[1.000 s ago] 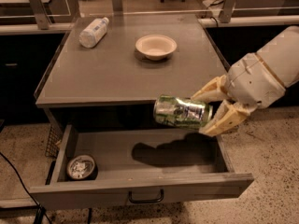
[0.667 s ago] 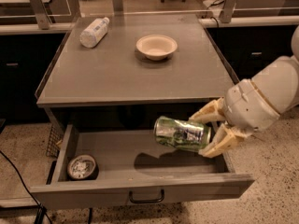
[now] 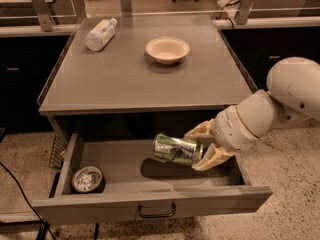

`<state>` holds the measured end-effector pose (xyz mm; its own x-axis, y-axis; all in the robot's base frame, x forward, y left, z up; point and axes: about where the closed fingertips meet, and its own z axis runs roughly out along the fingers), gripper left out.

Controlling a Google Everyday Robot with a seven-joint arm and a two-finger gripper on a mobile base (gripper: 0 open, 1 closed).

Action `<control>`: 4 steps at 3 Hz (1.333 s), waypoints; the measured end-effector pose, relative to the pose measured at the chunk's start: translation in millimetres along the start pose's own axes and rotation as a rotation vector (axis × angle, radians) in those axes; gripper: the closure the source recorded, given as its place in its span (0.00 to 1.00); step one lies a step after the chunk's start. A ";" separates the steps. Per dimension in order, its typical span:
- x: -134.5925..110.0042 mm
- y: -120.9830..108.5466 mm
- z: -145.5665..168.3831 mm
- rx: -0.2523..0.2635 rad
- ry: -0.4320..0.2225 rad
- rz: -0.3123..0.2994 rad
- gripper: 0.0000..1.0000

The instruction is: Place green can into top drawer

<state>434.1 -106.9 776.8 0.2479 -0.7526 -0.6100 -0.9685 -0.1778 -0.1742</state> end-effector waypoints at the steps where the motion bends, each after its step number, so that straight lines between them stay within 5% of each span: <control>1: 23.8 -5.8 42.0 -0.050 0.053 -0.010 1.00; 4: 64.0 -25.4 88.7 -0.049 0.033 -0.037 1.00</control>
Offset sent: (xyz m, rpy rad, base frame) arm 0.0089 0.0066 -0.0345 -0.0412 0.0202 0.0152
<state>476.6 -94.3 673.6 0.2835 -0.7652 -0.5781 -0.9588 -0.2362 -0.1575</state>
